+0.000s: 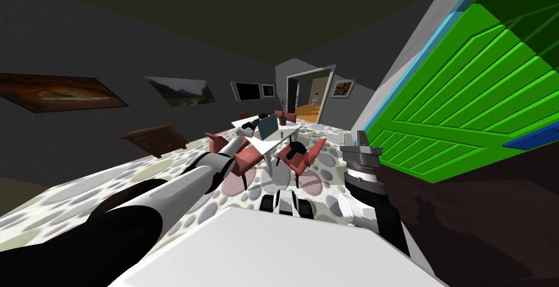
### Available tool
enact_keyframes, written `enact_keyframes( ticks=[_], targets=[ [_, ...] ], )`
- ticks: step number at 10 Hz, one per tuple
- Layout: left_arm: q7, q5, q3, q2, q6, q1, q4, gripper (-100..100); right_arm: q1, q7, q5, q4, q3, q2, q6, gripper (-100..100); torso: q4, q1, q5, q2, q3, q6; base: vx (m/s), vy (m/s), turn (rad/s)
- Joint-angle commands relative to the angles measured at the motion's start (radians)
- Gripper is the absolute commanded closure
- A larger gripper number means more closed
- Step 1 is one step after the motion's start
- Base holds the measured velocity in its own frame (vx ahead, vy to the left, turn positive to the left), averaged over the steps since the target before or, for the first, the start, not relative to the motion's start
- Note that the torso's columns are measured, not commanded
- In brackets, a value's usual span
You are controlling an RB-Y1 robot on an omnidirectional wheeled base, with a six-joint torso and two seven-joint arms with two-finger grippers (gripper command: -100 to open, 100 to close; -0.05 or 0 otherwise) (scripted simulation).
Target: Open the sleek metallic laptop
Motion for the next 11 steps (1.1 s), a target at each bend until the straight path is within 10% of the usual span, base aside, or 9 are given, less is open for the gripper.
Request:
enact_keyframes(
  ticks=[1,7,10,11],
  targets=[
    [-0.007,0.015,-0.011,0.002,-0.040,-0.033,0.084,-100,0.000,0.000,0.000,0.000,0.000,0.000,0.000,0,-0.001,0.002,0.001,-0.003,-0.002,0.000,0.000,0.000,0.000],
    [-0.023,0.072,-0.005,0.042,-0.116,-0.115,0.293,-100,0.000,0.000,0.000,0.000,0.000,0.000,0.000,0,0.001,-0.002,-0.001,0.004,0.002,0.000,-0.035,-0.020,-0.021],
    [-0.021,0.064,0.003,0.040,-0.108,-0.106,0.299,-100,0.000,0.000,0.000,0.000,0.000,0.000,0.000,0,-0.002,0.002,0.001,-0.005,-0.004,0.000,0.000,-0.008,0.002],
    [-0.007,0.016,-0.011,0.002,-0.059,-0.056,0.252,100,0.000,0.000,0.000,0.000,0.000,0.000,0.000,0,-0.002,0.001,0.001,-0.004,-0.003,0.000,0.070,0.049,0.085]
  ],
)
